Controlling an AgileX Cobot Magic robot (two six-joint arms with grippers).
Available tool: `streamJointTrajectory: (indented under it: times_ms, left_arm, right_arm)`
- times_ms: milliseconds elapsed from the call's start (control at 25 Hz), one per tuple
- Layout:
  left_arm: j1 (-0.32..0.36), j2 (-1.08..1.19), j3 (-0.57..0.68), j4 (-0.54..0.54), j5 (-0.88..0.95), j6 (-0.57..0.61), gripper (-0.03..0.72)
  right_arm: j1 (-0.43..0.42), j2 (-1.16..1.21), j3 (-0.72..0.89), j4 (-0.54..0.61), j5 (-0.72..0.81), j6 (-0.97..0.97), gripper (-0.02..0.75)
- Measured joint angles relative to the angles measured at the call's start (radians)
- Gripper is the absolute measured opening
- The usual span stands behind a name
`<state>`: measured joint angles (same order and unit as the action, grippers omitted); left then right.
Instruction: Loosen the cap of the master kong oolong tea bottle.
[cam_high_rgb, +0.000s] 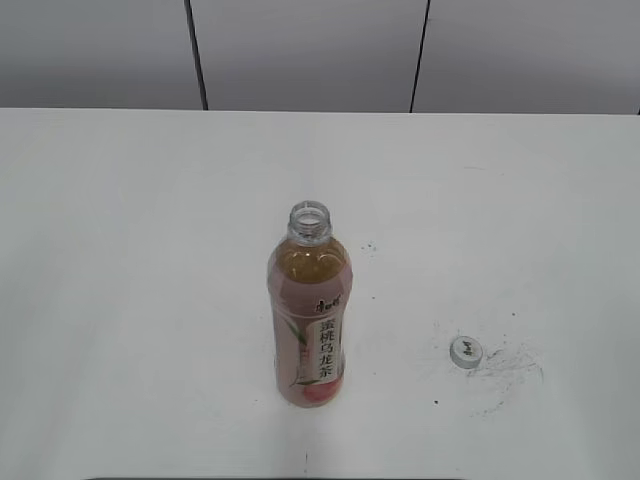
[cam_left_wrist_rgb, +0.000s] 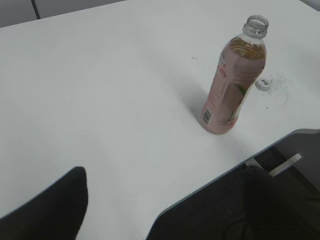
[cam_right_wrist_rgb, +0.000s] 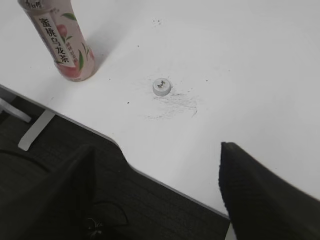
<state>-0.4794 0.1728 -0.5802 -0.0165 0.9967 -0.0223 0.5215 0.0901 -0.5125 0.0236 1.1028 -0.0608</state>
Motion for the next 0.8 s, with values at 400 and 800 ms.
streamJointTrajectory:
  times_ms: [400, 800]
  left_arm:
    - [0.409, -0.139, 0.000, 0.001, -0.002, 0.000, 0.564]
    - [0.472, -0.179, 0.000, 0.002, -0.006, 0.000, 0.564]
  right_arm:
    - [-0.386, -0.015, 0.000, -0.001, -0.002, 0.003, 0.574]
    - [-0.438, -0.095, 0.000, -0.002, -0.006, 0.007, 0.574]
